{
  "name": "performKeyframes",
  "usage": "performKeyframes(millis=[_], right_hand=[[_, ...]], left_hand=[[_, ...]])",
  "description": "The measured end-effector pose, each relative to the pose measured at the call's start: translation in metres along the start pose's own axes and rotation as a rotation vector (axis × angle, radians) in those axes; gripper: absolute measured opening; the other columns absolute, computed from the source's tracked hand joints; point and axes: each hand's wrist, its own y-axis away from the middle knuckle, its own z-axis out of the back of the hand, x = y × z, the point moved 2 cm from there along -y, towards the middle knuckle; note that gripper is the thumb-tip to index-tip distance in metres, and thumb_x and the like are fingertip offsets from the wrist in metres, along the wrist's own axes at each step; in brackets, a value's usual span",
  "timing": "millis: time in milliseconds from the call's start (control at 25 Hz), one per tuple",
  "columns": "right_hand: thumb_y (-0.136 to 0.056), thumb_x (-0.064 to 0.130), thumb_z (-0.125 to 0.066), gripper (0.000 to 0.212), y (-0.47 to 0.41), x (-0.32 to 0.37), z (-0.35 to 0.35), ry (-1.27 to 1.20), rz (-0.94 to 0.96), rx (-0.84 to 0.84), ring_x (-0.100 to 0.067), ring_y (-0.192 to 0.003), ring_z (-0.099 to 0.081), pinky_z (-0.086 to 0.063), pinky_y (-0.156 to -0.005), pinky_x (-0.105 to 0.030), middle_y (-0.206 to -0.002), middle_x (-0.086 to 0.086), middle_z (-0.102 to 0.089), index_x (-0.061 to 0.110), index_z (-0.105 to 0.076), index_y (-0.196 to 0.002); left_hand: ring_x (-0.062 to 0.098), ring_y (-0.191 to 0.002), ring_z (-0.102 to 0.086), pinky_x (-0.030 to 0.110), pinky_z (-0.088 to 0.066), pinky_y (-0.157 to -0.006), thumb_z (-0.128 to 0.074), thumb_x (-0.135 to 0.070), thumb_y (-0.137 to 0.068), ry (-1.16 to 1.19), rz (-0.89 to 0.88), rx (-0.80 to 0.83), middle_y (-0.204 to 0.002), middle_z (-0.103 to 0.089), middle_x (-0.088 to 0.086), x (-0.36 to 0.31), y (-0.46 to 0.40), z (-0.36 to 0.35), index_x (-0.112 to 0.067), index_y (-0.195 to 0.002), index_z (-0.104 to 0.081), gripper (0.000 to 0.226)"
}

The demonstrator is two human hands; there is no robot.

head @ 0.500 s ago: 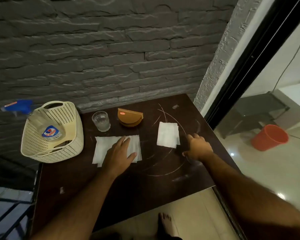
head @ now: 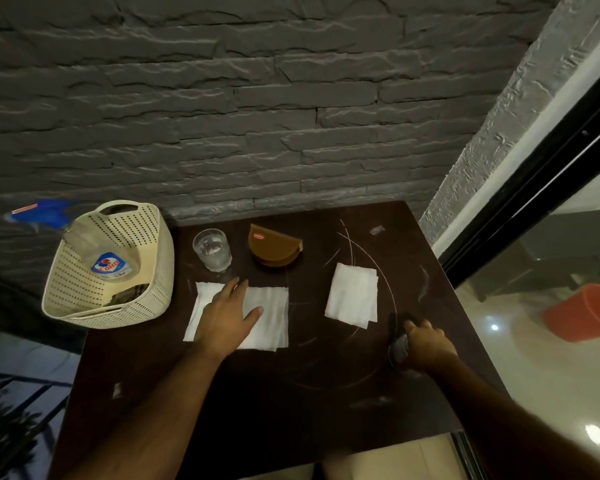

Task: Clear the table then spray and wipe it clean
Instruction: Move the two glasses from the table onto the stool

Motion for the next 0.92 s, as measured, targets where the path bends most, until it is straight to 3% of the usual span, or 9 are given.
performKeyframes(millis=[120, 280, 400, 520, 640, 720, 800, 920], right_hand=[[-0.070, 0.050, -0.071, 0.077, -0.005, 0.007, 0.008, -0.028, 0.042, -0.026, -0.030, -0.118, -0.050, -0.051, -0.091, -0.036, -0.132, -0.008, -0.046, 0.025, -0.041, -0.136], [-0.055, 0.059, -0.074, 0.074, -0.005, 0.043, 0.035, -0.228, 0.158, -0.074, -0.018, -0.100, -0.059, -0.054, -0.084, -0.033, -0.115, 0.000, -0.054, 0.033, -0.047, -0.119], [-0.060, 0.050, -0.081, 0.057, -0.009, 0.079, 0.058, -0.668, 0.200, -0.086, -0.016, -0.089, -0.062, -0.055, -0.070, -0.030, -0.104, 0.002, -0.060, 0.032, -0.051, -0.105], [-0.073, 0.039, -0.075, 0.045, -0.015, 0.122, 0.066, -1.317, 0.166, 0.129, -0.027, -0.089, -0.067, -0.059, -0.065, -0.036, -0.106, -0.014, -0.066, 0.014, -0.060, -0.108], [-0.083, 0.025, -0.064, 0.022, -0.024, 0.156, 0.068, -1.588, 0.158, 0.263, -0.032, -0.087, -0.064, -0.053, -0.066, -0.043, -0.102, -0.021, -0.067, 0.011, -0.060, -0.100], [-0.075, 0.025, -0.070, 0.029, -0.040, 0.170, 0.062, -1.670, 0.175, 0.348, -0.032, -0.081, -0.066, -0.052, -0.061, -0.041, -0.093, -0.020, -0.071, 0.010, -0.060, -0.098], [-0.062, 0.033, -0.082, 0.057, -0.052, 0.182, 0.054, -1.683, 0.231, 0.451, -0.035, -0.088, -0.070, -0.056, -0.062, -0.042, -0.111, -0.023, -0.066, 0.011, -0.059, -0.109], [-0.056, 0.035, -0.083, 0.063, -0.064, 0.184, 0.046, -1.700, 0.336, 0.542, -0.038, -0.100, -0.068, -0.057, -0.071, -0.044, -0.115, -0.019, -0.068, 0.016, -0.062, -0.113]], left_hand=[[0.020, -0.140, -0.033, 0.037, -0.035, -0.109, -0.052, -0.051, -0.091, -0.002, 0.031, -0.012, -0.156, -0.029, 0.002, 0.005, -0.015, 0.004, -0.018, -0.148, -0.032, 0.069], [0.024, -0.138, -0.035, 0.042, -0.036, -0.109, -0.058, -0.046, -0.089, 0.042, 0.147, -0.071, -0.154, -0.032, 0.004, 0.021, -0.049, 0.020, -0.019, -0.146, -0.034, 0.068], [0.028, -0.132, -0.042, 0.042, -0.040, -0.106, -0.068, -0.045, -0.081, 0.248, 0.327, -0.187, -0.146, -0.042, 0.010, 0.042, -0.081, 0.028, -0.016, -0.142, -0.039, 0.074], [0.030, -0.137, -0.035, 0.039, -0.030, -0.111, -0.080, -0.041, -0.071, 0.448, 0.515, -0.261, -0.150, -0.036, 0.013, 0.060, -0.106, 0.024, -0.009, -0.147, -0.028, 0.098], [0.031, -0.142, -0.027, 0.040, -0.023, -0.114, -0.087, -0.036, -0.063, 0.516, 0.633, -0.295, -0.155, -0.027, 0.015, 0.071, -0.129, 0.011, -0.007, -0.151, -0.015, 0.118], [0.032, -0.142, -0.027, 0.044, -0.026, -0.114, -0.090, -0.035, -0.059, 0.579, 0.645, -0.276, -0.156, -0.023, 0.013, 0.081, -0.145, -0.005, -0.012, -0.153, -0.007, 0.127], [0.030, -0.141, -0.030, 0.047, -0.030, -0.114, -0.091, -0.034, -0.055, 0.624, 0.645, -0.280, -0.157, -0.023, 0.010, 0.089, -0.158, -0.020, -0.017, -0.153, -0.006, 0.131], [0.027, -0.134, -0.041, 0.040, -0.035, -0.111, -0.092, -0.025, -0.056, 0.676, 0.650, -0.384, -0.150, -0.038, 0.009, 0.093, -0.166, -0.032, -0.015, -0.151, -0.017, 0.122]])
